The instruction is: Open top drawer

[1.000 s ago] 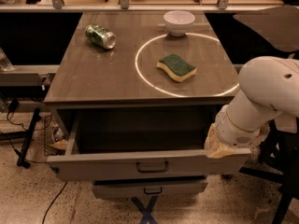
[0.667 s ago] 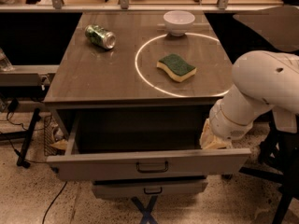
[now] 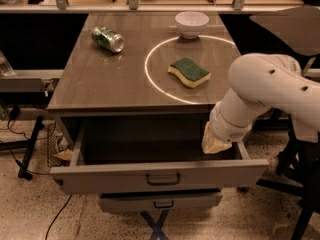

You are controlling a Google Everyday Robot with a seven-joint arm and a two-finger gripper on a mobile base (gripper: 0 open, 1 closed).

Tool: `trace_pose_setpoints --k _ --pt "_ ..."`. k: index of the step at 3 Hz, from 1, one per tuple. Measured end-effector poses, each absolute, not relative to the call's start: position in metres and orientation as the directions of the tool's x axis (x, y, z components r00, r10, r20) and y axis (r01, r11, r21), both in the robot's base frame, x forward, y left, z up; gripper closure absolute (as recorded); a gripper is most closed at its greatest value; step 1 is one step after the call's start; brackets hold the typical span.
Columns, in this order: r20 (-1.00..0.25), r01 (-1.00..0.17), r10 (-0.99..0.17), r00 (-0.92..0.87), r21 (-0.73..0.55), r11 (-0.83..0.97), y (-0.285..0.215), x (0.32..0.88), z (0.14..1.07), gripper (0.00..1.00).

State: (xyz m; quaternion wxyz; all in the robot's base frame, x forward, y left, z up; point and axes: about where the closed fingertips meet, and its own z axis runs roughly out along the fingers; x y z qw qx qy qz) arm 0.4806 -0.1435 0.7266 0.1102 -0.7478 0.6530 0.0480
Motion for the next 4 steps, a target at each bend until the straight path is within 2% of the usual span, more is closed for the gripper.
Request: trace_pose_setpoints --k 4 --pt "-0.217 -0.994 -0.972 0.093 -0.076 -0.078 -0.149 0.472 0.685 1.00"
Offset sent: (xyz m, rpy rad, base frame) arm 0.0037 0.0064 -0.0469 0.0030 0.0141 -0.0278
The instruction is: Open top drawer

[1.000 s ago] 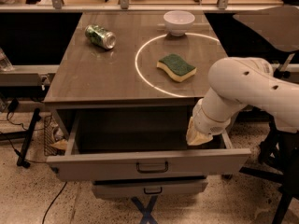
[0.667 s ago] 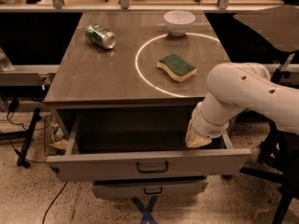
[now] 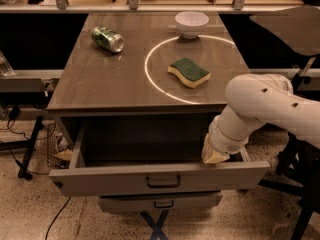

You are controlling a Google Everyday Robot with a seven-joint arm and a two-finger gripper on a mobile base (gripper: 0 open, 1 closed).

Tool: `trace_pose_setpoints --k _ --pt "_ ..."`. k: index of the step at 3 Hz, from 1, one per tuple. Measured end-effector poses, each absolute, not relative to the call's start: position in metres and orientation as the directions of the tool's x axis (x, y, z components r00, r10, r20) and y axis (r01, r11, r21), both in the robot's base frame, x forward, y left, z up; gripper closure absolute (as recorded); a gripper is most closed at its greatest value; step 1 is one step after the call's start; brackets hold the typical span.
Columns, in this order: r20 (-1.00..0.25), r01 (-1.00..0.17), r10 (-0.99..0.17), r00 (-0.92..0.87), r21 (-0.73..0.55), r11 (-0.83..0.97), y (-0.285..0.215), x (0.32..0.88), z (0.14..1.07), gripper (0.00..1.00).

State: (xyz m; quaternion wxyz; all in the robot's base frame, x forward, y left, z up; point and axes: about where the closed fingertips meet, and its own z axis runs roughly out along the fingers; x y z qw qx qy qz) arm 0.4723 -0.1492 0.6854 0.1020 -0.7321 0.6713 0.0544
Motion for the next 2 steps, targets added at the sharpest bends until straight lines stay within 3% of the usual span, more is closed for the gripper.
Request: trace_pose_setpoints --k 2 --pt "-0.177 -0.998 -0.983 0.049 0.024 -0.054 -0.191 0.410 0.696 1.00"
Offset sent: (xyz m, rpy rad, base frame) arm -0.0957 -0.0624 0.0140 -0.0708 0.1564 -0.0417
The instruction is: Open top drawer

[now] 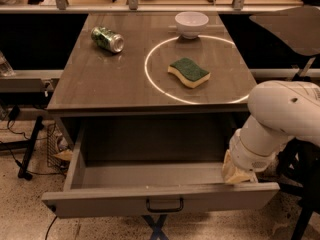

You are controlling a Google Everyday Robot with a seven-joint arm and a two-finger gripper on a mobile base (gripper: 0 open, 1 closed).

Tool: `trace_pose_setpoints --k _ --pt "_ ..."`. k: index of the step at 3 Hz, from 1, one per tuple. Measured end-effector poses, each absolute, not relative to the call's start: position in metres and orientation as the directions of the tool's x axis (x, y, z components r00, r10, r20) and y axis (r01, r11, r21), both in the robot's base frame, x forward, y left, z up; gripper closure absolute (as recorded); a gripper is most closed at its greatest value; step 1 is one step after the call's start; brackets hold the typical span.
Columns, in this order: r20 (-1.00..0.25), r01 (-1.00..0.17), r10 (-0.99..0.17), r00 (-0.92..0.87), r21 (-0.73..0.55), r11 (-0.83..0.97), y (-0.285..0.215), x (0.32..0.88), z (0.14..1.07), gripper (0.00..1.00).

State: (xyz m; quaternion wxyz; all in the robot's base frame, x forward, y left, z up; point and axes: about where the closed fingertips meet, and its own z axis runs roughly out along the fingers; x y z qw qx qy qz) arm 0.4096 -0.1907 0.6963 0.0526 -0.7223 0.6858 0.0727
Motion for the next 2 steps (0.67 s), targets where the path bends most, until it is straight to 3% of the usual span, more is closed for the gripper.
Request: trace_pose_setpoints --k 1,2 --pt "-0.150 -0.994 -0.988 0.027 0.102 -0.043 -0.2065 0.3695 0.6919 1.00" --pt "-0.150 -0.994 -0.988 0.027 0.102 -0.043 -0.2065 0.3695 0.6919 1.00"
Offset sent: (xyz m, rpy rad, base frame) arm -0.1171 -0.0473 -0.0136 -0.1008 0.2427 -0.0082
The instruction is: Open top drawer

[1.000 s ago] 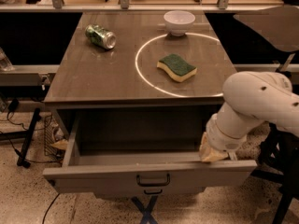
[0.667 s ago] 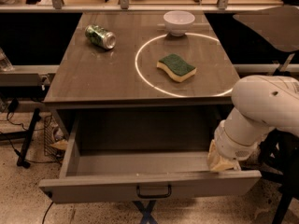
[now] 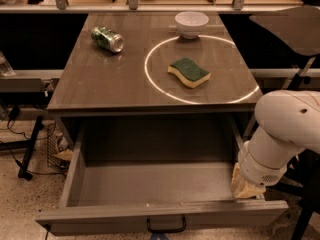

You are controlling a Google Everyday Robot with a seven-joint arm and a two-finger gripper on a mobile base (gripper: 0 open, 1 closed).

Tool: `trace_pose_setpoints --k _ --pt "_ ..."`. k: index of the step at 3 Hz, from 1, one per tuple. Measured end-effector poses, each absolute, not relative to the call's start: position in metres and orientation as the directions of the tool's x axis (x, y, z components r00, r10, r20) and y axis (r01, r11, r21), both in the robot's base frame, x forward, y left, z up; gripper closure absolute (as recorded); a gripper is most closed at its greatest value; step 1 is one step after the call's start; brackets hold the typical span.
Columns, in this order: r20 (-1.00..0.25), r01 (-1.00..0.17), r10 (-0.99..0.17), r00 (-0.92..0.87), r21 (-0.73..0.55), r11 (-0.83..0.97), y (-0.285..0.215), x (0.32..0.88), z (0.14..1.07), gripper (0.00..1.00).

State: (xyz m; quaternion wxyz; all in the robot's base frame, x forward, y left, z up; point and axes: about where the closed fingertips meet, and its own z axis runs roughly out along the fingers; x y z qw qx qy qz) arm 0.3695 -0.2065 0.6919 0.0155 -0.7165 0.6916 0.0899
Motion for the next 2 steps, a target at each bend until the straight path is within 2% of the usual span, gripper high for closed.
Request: trace_pose_setpoints --k 1,2 --pt "-0.105 -0.983 -0.994 0.011 0.180 -0.030 -0.2275 0.3327 0.6912 1.00" --pt "-0.105 -0.983 -0.994 0.011 0.180 -0.030 -0.2275 0.3328 0.6912 1.00"
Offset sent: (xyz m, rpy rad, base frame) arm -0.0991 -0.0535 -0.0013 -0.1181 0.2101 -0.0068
